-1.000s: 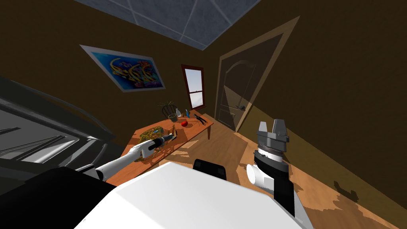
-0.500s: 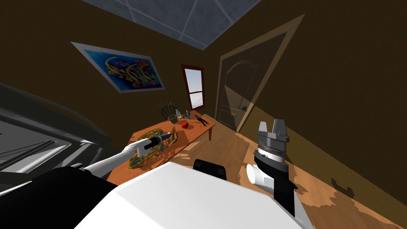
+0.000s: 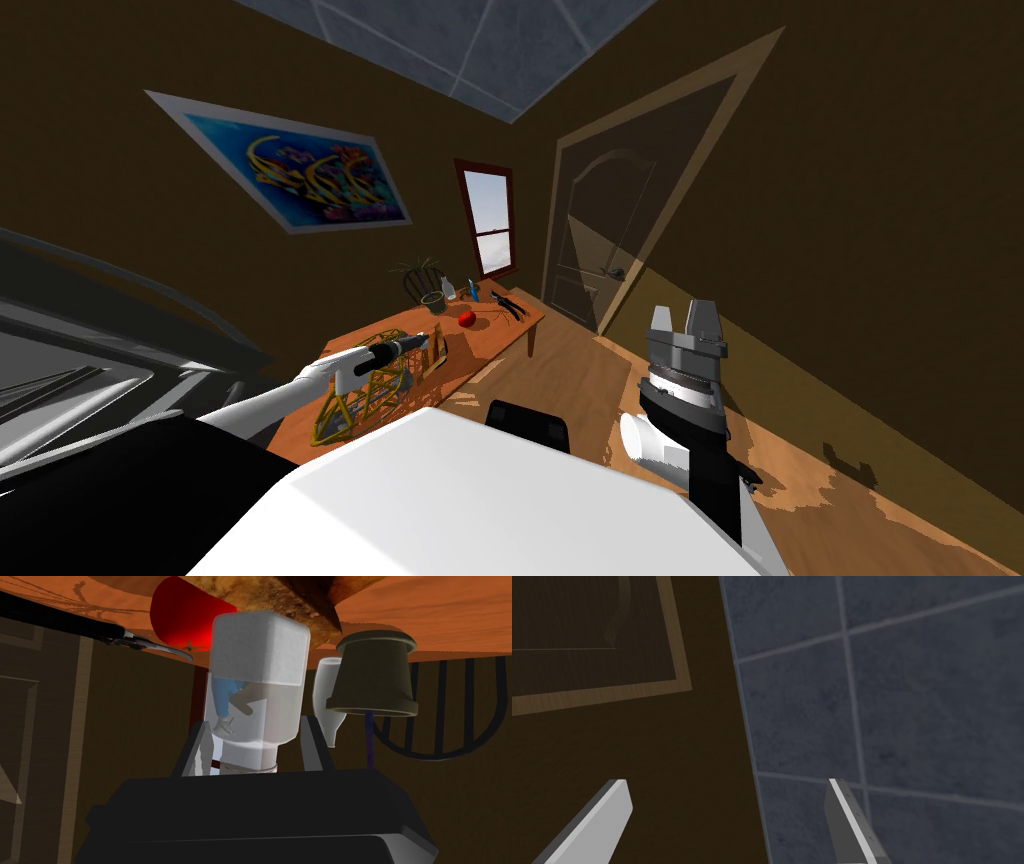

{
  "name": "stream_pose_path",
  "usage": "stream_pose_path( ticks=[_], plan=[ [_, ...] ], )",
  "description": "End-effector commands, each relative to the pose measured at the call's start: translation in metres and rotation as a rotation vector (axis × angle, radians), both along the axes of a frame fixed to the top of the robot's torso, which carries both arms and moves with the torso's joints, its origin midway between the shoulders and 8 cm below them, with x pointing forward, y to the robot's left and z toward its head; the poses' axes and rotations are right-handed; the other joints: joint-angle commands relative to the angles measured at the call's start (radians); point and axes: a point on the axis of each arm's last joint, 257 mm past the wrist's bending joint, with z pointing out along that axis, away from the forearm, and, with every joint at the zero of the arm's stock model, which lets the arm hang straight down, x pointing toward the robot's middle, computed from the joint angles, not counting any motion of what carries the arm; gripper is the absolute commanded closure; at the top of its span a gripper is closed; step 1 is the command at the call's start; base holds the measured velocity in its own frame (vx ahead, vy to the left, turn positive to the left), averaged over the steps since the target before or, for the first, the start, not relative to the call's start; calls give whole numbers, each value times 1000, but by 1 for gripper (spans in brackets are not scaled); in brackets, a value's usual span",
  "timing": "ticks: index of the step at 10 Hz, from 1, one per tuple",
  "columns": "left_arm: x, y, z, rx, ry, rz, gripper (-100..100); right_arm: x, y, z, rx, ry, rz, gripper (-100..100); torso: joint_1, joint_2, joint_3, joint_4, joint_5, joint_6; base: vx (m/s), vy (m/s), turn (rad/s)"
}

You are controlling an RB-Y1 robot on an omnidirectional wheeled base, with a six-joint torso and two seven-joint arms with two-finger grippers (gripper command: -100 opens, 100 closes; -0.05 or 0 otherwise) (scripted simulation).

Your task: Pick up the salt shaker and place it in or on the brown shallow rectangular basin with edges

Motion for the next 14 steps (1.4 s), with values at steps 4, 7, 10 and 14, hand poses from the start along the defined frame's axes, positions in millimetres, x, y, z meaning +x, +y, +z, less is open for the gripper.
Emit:
stream_pose_path(
  ticks=[4,7,10,14],
  plan=[
    [-3,4,5,-23,1,20,-100,0,0,0,0,0,0,0,-3,2,1,0,0,0,29,23,-14],
    [-3,4,5,-23,1,20,-100,0,0,0,0,0,0,0,-5,3,2,1,-1,0,0,0,0],
    [1,8,18,-22,-2,23,-100,0,0,0,0,0,0,0,-5,4,2,1,-1,0,-7,-3,-6],
    [9,15,42,-19,-6,28,-100,0,0,0,0,0,0,0,-6,6,3,1,-1,0,-35,-15,-14]
  ],
)
